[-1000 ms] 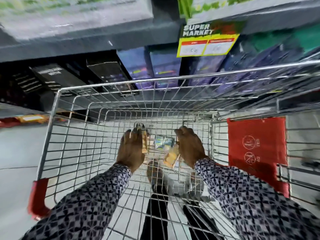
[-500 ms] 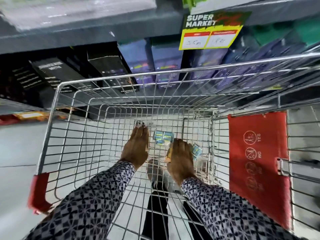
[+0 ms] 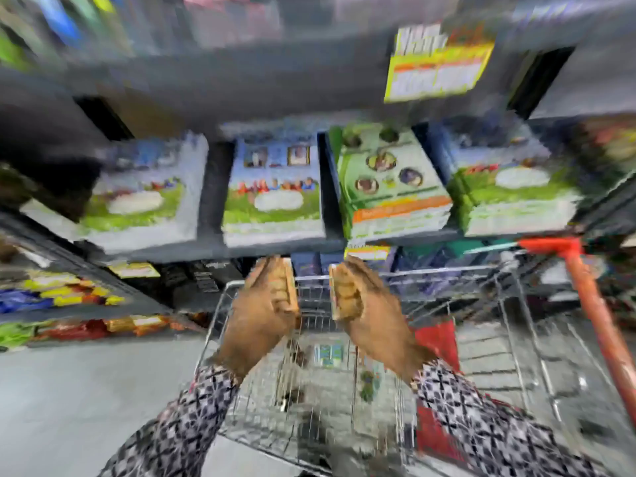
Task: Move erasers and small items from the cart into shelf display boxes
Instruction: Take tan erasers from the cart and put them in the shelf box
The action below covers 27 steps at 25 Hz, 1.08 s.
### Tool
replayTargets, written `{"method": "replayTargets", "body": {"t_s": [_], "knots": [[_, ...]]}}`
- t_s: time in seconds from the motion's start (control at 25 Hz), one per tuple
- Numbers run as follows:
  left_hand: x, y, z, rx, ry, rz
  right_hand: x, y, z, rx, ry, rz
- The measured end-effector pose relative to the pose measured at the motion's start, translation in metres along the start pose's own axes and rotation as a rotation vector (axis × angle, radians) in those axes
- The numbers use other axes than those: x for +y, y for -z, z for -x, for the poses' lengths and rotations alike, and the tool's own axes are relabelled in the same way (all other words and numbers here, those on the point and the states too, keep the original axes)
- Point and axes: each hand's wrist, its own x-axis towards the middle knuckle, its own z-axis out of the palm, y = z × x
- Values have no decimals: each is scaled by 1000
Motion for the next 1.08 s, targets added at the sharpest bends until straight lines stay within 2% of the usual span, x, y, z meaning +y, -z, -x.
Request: {"method": "replayTargets", "body": {"t_s": [0.04,0.16,0.28,0.4,0.56,0.64,0.8,0.88,0.96,1.08], "knots": [[21,24,-6,59,-43,31,-14,21,-7,52,76,-14],[91,106,-38,223,-161,-71,-93,104,-41,179,296,-103],[149,179,-77,272,-287,-135,-166,169,-76,185,449,-81],[185,230,-133,253,-354,-208,-222,215,-131,153,571,72],[206,275,-227,13,-212,-318,-281,236,-226,-51,438,370],[209,276,-263,6,-188,-319,-296,233,-268,-132,400,416],[194,270,-300,-13,-86,-168,-295,220,-318,-175,356,525],[178,268,-295,31,-121,-100,-279,210,-319,-54,396,516],[158,262,-285,138,-208,-75,-263,196,-312,150,456,455],[142,248,-280,307,-269,-161,-255,178,-307,323,498,420]]}}
